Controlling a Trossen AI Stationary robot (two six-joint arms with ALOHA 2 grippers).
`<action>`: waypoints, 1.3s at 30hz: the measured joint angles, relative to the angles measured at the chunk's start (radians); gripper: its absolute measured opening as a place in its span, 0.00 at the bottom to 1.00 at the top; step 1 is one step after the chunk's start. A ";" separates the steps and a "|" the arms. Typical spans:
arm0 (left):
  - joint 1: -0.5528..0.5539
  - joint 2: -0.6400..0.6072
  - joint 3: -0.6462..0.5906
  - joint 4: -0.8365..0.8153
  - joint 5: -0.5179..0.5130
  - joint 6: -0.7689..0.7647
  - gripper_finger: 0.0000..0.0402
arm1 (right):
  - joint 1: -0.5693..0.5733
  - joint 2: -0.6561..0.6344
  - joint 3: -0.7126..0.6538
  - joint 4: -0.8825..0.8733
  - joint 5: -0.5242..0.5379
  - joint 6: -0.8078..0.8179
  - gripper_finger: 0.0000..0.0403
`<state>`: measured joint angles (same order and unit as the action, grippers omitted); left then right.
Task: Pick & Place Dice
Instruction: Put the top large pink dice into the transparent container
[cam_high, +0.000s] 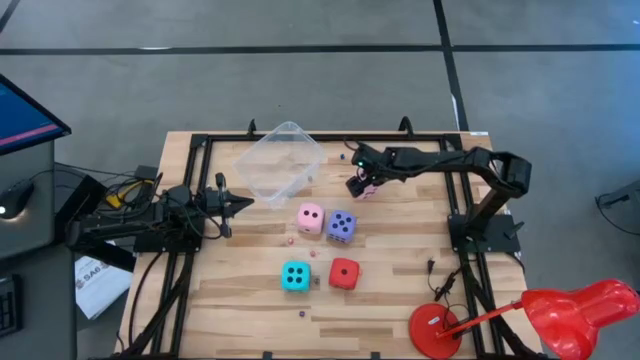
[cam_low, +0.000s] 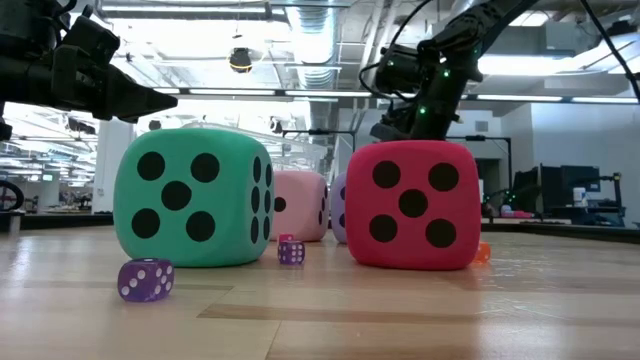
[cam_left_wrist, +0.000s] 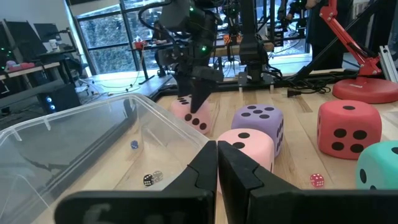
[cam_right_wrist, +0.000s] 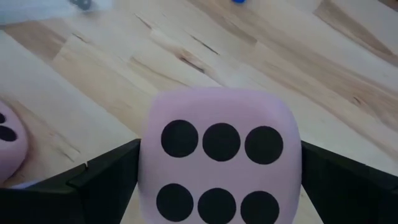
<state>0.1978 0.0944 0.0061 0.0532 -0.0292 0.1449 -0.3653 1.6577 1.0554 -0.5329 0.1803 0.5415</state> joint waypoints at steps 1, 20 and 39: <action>0.000 0.000 0.000 0.000 0.000 0.000 0.01 | 0.001 0.000 0.000 0.000 0.000 0.000 0.99; 0.000 0.000 0.000 0.000 0.000 0.000 0.01 | -0.008 -0.002 0.019 -0.017 0.000 -0.020 0.91; 0.000 0.000 0.000 0.000 0.000 0.000 0.01 | -0.049 -0.005 0.446 -0.029 0.010 -0.353 0.89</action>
<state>0.1976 0.0946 0.0061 0.0530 -0.0295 0.1449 -0.4139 1.6522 1.5011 -0.5621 0.1907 0.1884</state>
